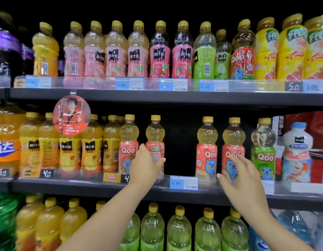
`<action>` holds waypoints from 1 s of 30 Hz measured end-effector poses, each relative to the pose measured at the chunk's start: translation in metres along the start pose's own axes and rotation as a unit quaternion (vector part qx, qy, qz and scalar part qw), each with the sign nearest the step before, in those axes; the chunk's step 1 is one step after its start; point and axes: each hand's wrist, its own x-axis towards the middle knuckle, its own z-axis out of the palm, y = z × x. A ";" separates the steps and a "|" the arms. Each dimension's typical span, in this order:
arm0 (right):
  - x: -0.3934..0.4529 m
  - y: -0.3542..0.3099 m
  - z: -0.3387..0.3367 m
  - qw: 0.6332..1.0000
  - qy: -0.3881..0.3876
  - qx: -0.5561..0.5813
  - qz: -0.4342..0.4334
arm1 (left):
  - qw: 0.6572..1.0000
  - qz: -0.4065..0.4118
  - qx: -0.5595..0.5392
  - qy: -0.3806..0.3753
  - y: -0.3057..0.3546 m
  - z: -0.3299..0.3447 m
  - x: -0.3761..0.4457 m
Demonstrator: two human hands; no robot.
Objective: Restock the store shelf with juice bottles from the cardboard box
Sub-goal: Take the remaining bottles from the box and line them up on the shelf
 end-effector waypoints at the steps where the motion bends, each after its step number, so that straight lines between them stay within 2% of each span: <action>1: -0.001 -0.004 0.000 1.000 0.013 0.009 -0.010 | 1.000 0.003 -0.013 -0.007 -0.001 -0.001 -0.001; 5: -0.003 -0.027 0.001 0.996 0.026 0.038 -0.075 | 0.999 0.007 0.004 -0.035 -0.007 -0.011 -0.003; 8: 0.000 -0.052 0.012 0.992 -0.026 0.066 -0.100 | 0.999 0.014 0.008 -0.042 -0.010 -0.016 -0.003; 13: 0.019 -0.095 0.054 0.975 -0.179 0.114 -0.062 | 0.999 0.042 -0.024 0.000 -0.017 -0.018 -0.005; 18: 0.043 -0.124 0.090 0.945 -0.254 0.203 0.024 | 0.994 0.099 -0.044 -0.011 -0.031 -0.023 -0.007; 20: 0.047 -0.127 0.098 0.938 -0.260 0.228 0.032 | 0.991 0.115 -0.059 -0.018 -0.035 -0.026 -0.009; 23: 0.045 -0.128 0.109 0.947 -0.230 0.221 0.016 | 0.988 0.137 -0.067 -0.024 -0.042 -0.031 -0.013; 27: 0.038 -0.132 0.121 0.970 -0.164 0.177 0.003 | 0.981 0.194 -0.013 -0.025 -0.056 -0.040 -0.017; 30: 0.032 -0.132 0.120 0.976 -0.165 0.144 -0.009 | 0.976 0.215 0.038 -0.023 -0.066 -0.045 -0.021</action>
